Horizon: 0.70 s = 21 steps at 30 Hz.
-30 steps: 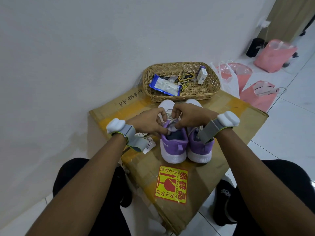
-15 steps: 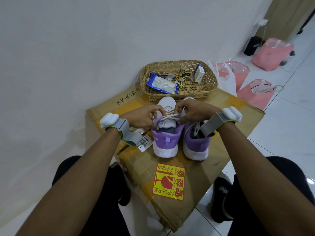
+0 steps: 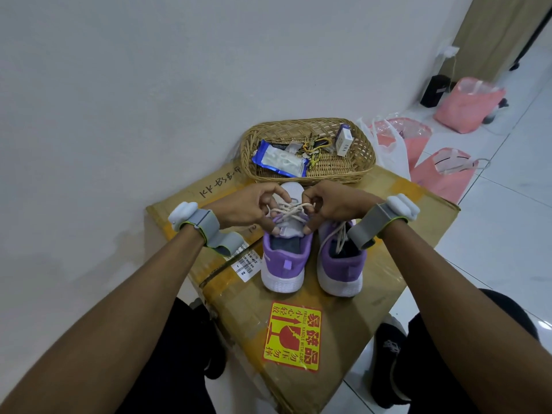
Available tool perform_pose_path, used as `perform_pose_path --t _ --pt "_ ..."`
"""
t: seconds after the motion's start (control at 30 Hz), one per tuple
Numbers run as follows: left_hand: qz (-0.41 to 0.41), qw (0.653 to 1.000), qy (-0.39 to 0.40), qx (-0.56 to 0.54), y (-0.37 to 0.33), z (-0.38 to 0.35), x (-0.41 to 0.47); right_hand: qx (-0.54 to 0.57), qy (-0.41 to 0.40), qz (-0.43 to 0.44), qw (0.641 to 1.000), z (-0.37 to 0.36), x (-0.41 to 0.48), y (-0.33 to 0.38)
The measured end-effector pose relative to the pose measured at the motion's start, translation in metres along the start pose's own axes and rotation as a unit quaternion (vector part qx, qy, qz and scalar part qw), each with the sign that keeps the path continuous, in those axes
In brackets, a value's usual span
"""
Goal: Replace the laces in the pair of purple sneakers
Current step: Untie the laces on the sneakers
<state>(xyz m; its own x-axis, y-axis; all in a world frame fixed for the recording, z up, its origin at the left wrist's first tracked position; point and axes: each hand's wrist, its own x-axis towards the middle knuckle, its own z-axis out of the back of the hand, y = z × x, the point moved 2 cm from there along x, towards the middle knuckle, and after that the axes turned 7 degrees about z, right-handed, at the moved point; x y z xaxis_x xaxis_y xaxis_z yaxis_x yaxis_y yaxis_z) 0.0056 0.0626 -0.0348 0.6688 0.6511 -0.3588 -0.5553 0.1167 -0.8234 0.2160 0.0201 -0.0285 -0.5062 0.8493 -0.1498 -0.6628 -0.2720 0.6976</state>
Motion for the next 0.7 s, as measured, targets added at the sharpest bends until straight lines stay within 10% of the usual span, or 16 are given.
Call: perform_pose_path --t 0.7 --pt "0.113 0.979 -0.154 -0.07 0.015 0.008 -0.002 -0.085 -0.209 -0.104 0.969 0.007 -0.005 -0.029"
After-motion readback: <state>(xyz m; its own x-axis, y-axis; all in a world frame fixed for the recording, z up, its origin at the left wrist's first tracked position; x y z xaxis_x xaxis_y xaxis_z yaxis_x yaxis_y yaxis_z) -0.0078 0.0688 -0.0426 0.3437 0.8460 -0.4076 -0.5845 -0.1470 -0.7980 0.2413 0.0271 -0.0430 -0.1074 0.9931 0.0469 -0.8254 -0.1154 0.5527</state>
